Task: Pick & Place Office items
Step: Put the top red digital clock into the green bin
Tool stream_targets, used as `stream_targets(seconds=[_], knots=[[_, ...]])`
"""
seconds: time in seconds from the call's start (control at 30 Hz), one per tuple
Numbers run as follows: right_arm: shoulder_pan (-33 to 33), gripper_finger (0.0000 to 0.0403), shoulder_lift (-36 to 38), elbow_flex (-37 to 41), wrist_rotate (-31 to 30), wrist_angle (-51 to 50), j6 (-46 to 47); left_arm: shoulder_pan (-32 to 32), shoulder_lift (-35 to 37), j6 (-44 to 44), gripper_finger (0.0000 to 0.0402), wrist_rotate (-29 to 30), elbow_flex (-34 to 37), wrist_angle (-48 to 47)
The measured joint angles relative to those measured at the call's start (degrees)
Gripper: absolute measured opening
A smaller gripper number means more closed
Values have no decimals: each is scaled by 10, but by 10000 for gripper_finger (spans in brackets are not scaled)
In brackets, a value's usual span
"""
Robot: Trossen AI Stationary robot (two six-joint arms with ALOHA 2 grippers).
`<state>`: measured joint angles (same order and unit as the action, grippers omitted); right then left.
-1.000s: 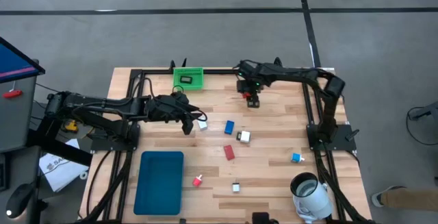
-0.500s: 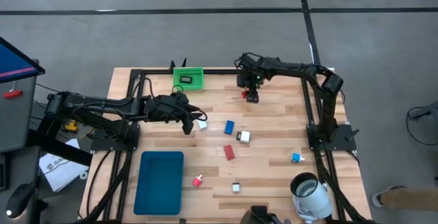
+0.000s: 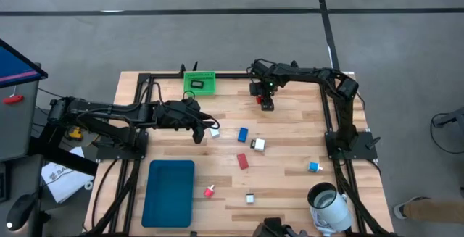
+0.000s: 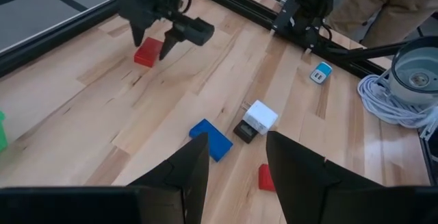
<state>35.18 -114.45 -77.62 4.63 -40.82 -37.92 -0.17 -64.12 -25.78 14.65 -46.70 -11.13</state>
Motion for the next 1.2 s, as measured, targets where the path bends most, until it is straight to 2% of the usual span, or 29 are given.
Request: stream_targets(seconds=[0.3,0.63,0.73,0.83,0.93,1.07,1.2], knots=[[-3,220,-18,0,-4,10,4,-3,0,0,143,0,0,6],[-18,152,-26,0,-4,11,60,-3,0,0,143,0,0,7],[-16,145,-21,0,9,20,81,-5,0,1,143,0,0,7],[-16,150,-12,1,59,22,119,-11,0,13,143,1,0,7],[-14,165,5,1,138,10,161,-19,0,23,143,0,0,5],[-18,156,33,1,261,-2,220,-36,0,61,143,0,0,5],[-28,144,67,1,417,3,296,-54,0,127,143,-5,0,9]])
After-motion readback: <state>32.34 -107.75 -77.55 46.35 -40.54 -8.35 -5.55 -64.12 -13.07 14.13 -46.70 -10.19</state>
